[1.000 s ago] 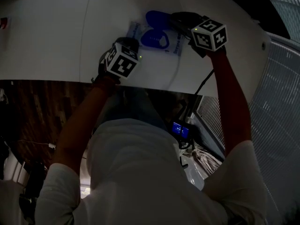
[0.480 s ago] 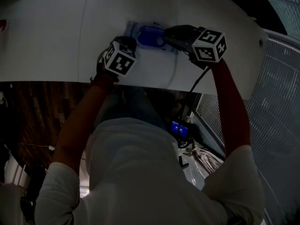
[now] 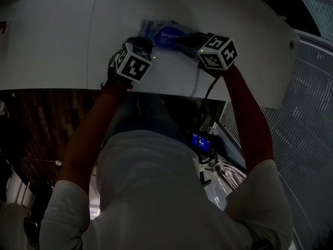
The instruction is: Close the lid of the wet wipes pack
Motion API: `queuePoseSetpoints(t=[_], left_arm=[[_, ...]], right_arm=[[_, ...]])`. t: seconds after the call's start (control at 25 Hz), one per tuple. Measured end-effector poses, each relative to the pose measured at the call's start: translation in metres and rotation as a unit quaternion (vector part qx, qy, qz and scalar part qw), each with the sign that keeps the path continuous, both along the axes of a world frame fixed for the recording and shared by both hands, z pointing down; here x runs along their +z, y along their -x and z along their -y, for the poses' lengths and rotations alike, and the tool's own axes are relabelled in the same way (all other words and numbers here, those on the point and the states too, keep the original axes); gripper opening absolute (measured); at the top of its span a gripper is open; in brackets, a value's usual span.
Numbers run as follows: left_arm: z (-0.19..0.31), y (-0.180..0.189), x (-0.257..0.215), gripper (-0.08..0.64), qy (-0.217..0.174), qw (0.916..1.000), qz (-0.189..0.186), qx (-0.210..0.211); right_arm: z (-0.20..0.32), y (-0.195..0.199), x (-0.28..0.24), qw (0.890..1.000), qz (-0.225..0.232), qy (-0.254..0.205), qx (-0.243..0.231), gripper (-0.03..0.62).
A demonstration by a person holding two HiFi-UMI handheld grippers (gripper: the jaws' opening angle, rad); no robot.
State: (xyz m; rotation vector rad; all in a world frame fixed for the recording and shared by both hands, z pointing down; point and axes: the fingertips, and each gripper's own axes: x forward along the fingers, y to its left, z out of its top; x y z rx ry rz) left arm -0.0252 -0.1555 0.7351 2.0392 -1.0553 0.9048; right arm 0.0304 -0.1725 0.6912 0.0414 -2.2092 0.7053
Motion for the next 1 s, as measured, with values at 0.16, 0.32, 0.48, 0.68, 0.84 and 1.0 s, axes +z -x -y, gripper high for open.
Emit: queuePoseSetpoints(t=[0.16, 0.32, 0.48, 0.68, 0.84, 1.0], left_arm=[[0.0, 0.0, 0.001, 0.003, -0.001, 1.0, 0.0, -0.001], [0.0, 0.001, 0.002, 0.003, -0.002, 1.0, 0.003, -0.003], [0.003, 0.001, 0.002, 0.003, -0.002, 1.0, 0.002, -0.004], [0.002, 0.001, 0.002, 0.003, -0.001, 1.0, 0.002, -0.003], [0.002, -0.001, 0.004, 0.003, -0.005, 1.0, 0.005, -0.003], [0.005, 0.0, 0.004, 0.003, -0.004, 1.0, 0.008, -0.002]], right_arm=[[0.002, -0.003, 0.011, 0.999, -0.025, -0.035, -0.002, 0.002], [0.001, -0.003, 0.017, 0.997, -0.042, -0.067, -0.007, 0.002], [0.003, -0.003, 0.023, 0.995, -0.051, -0.084, -0.004, 0.002], [0.003, -0.003, 0.027, 0.993, -0.066, -0.099, -0.01, 0.002], [0.003, -0.005, 0.031, 0.991, -0.076, -0.112, -0.015, 0.002], [0.006, -0.003, 0.031, 0.989, -0.079, -0.123, -0.009, 0.002]])
